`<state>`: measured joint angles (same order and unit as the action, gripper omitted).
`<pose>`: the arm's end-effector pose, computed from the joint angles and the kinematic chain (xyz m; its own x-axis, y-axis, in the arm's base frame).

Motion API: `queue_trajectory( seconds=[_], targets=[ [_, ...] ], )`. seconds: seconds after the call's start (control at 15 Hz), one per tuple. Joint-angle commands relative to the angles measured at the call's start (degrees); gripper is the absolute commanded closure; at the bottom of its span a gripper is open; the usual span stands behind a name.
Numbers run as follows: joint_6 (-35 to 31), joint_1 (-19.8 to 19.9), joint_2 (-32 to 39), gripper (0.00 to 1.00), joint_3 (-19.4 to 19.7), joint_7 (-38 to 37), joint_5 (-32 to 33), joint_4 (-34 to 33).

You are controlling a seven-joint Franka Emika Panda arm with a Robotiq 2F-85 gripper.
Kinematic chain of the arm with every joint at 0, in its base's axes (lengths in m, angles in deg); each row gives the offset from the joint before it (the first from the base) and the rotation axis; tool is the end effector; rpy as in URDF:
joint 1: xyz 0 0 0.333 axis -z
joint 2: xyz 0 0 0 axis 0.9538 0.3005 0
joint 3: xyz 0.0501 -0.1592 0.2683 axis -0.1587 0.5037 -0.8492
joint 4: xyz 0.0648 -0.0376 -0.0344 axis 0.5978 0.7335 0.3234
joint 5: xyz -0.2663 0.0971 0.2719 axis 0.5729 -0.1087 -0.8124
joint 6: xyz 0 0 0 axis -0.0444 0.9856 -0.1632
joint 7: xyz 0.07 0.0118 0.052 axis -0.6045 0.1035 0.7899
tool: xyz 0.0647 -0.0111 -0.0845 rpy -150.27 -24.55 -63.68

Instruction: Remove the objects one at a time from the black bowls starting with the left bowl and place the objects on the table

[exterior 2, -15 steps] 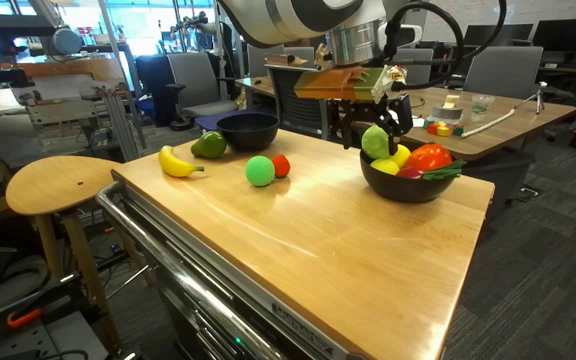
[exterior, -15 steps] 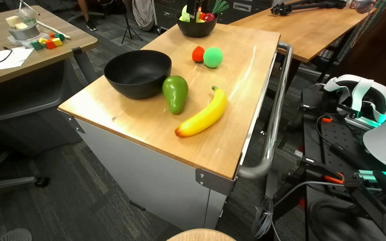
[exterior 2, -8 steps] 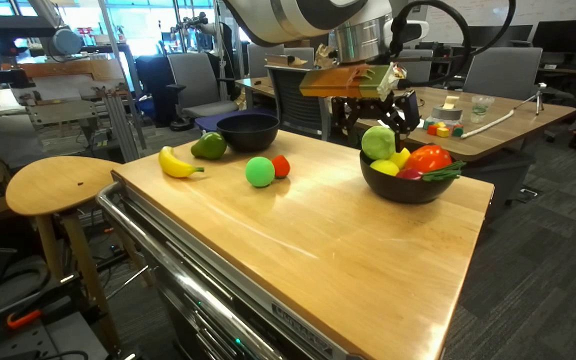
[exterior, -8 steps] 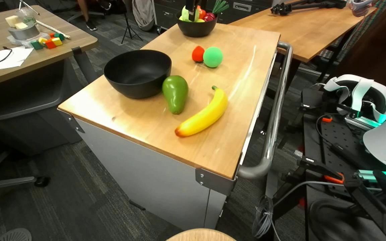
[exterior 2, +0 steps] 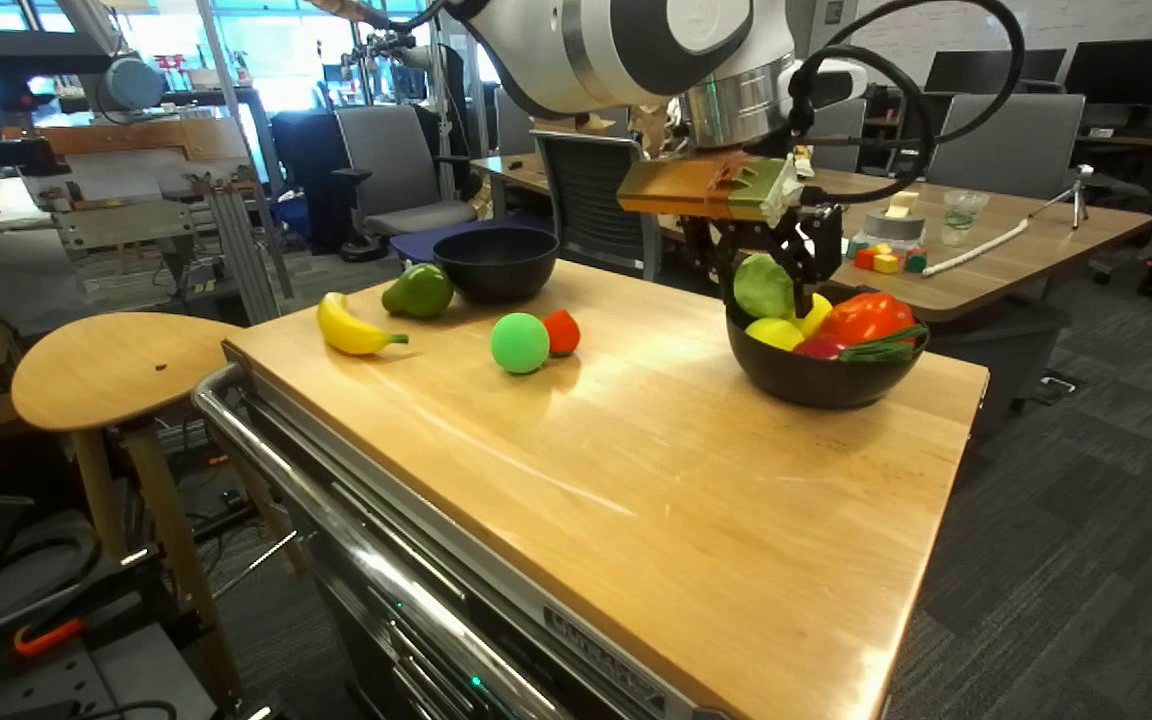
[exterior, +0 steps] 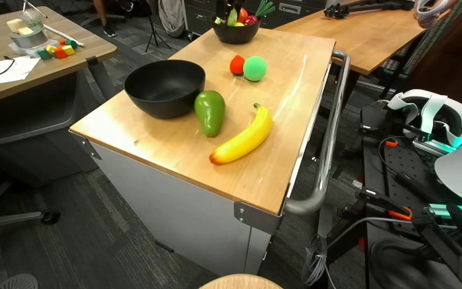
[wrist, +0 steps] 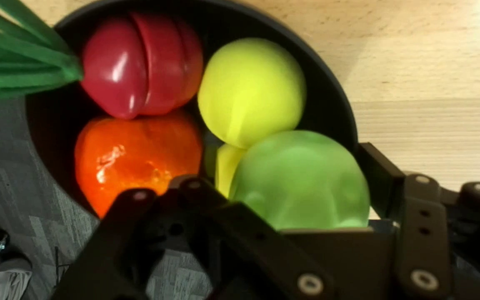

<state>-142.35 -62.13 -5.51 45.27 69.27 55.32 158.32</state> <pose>0.6540 -0.2003 0.3357 0.9594 -0.0816 0.2700 -0.1292 -0.9780 0.1636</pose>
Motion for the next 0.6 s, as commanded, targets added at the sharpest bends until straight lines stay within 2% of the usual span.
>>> queue_trajectory(
  seconds=[0.0,0.13,0.33,0.53],
  targets=[
    [-1.2,0.3,2.1,0.51,-0.2,-1.0,-1.0,-2.9],
    [-0.9,0.6,1.5,0.63,-0.4,-0.7,-1.4,-2.7],
    [-0.3,0.9,-1.0,0.72,-0.5,0.4,-1.4,-0.3],
    [-3.7,1.5,-7.1,0.77,-1.2,4.1,-1.1,6.9]
  ],
)
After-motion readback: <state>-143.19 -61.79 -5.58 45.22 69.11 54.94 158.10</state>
